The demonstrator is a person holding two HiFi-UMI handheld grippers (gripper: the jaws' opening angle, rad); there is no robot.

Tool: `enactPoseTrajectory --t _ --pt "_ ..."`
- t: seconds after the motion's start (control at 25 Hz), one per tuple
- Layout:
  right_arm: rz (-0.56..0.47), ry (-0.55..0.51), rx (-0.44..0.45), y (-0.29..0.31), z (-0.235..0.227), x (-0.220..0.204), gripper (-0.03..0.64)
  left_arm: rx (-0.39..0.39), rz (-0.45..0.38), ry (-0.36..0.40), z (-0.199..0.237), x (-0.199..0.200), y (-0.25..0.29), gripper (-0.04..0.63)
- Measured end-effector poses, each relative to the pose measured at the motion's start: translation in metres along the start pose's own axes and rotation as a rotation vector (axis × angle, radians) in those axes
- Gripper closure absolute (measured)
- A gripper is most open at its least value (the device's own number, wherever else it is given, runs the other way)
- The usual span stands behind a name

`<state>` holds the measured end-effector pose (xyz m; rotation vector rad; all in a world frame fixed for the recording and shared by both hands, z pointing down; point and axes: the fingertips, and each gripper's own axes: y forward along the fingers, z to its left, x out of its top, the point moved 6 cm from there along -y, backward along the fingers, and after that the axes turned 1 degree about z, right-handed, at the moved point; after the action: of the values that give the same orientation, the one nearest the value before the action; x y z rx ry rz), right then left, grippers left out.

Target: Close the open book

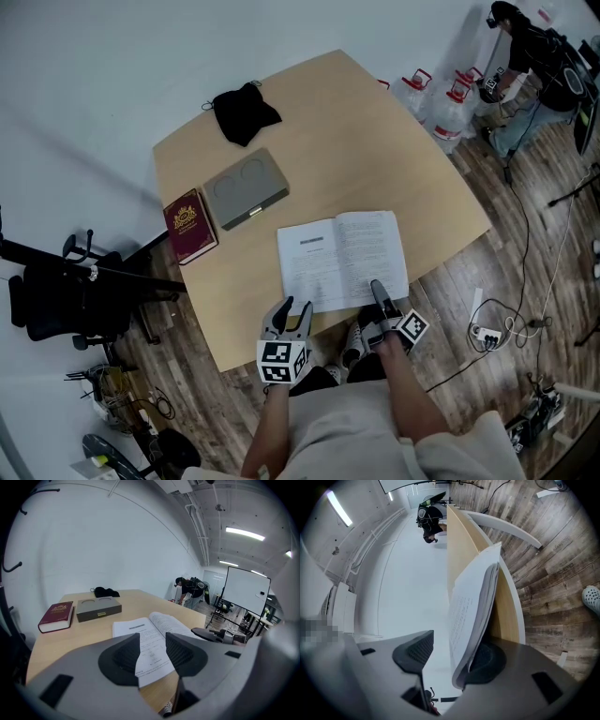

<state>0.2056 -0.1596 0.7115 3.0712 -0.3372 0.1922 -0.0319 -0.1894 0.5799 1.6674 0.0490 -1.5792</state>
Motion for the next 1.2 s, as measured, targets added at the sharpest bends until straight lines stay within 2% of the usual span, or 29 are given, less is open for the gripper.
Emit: enactPoseTrajectory --t 0.12,0.4,0.64,1.2 --pt "0.010 -0.004 0.006 -0.001 0.000 0.002 0.421 0.002 0.001 -0.003 -0.004 -0.004 0.000 0.414" --pt "0.028 -0.035 0.032 0.000 0.007 0.003 0.377 0.015 0.012 -0.010 -0.005 -0.014 -0.006 0.414" --pt "0.054 -0.150 0.000 0.002 0.012 0.002 0.397 0.032 0.006 -0.018 -0.001 -0.016 -0.010 0.414" --pt "0.100 -0.252 -0.007 0.011 0.029 -0.010 0.416 0.037 -0.006 -0.042 0.009 -0.020 -0.019 0.414"
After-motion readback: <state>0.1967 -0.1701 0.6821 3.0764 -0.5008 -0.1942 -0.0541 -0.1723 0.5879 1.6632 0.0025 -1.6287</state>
